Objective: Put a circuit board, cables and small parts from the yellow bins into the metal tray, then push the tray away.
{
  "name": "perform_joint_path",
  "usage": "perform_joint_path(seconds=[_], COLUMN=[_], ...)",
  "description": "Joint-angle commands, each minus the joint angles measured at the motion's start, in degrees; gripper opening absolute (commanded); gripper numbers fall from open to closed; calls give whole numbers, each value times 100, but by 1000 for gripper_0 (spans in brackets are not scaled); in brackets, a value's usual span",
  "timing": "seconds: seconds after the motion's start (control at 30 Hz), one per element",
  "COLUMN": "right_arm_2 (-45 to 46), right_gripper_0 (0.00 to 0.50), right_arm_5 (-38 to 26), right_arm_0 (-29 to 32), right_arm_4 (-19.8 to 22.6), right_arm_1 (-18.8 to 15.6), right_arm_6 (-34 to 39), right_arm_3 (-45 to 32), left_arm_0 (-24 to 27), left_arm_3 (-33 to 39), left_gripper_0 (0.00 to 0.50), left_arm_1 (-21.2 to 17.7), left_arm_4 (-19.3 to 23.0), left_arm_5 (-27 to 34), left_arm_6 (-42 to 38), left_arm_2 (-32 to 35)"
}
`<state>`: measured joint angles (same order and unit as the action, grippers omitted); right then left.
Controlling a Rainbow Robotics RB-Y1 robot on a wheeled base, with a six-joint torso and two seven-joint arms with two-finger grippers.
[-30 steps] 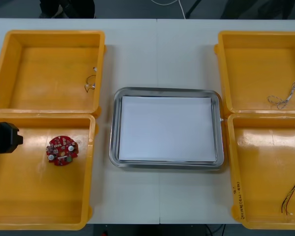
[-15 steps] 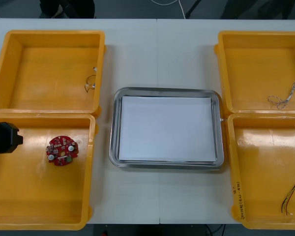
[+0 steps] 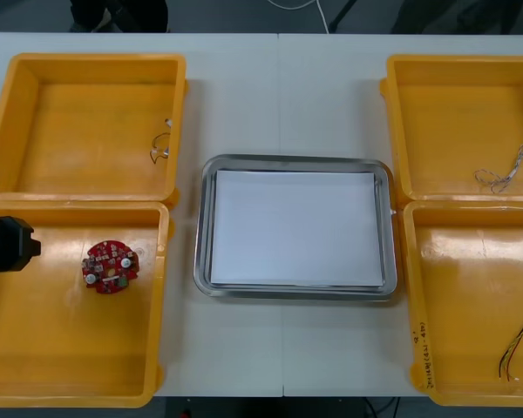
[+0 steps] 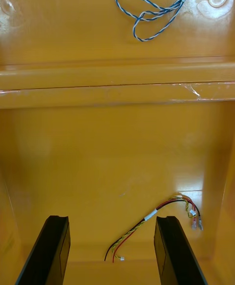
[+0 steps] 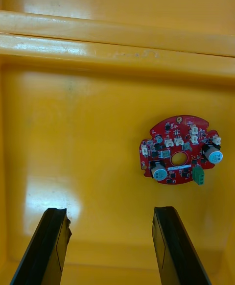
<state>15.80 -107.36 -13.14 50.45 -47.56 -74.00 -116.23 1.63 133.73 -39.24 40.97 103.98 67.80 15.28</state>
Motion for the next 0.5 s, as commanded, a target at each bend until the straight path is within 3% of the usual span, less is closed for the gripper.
perform_joint_path(seconds=[0.03, 0.5], right_arm_2=[-60, -60], right_gripper_0=[500, 500], right_arm_5=[-39, -39], right_arm_0=[-153, -153], right_arm_4=[44, 44], right_arm_1=[10, 10], right_arm_6=[-79, -79], right_arm_3=[-172, -172], left_arm_0=[-92, -84], left_arm_3=[83, 65], left_gripper_0=[500, 500], left_arm_1=[48, 100], left_arm_4=[-54, -28], left_arm_5=[43, 52], left_arm_6=[-522, -522], left_arm_2=[124, 106])
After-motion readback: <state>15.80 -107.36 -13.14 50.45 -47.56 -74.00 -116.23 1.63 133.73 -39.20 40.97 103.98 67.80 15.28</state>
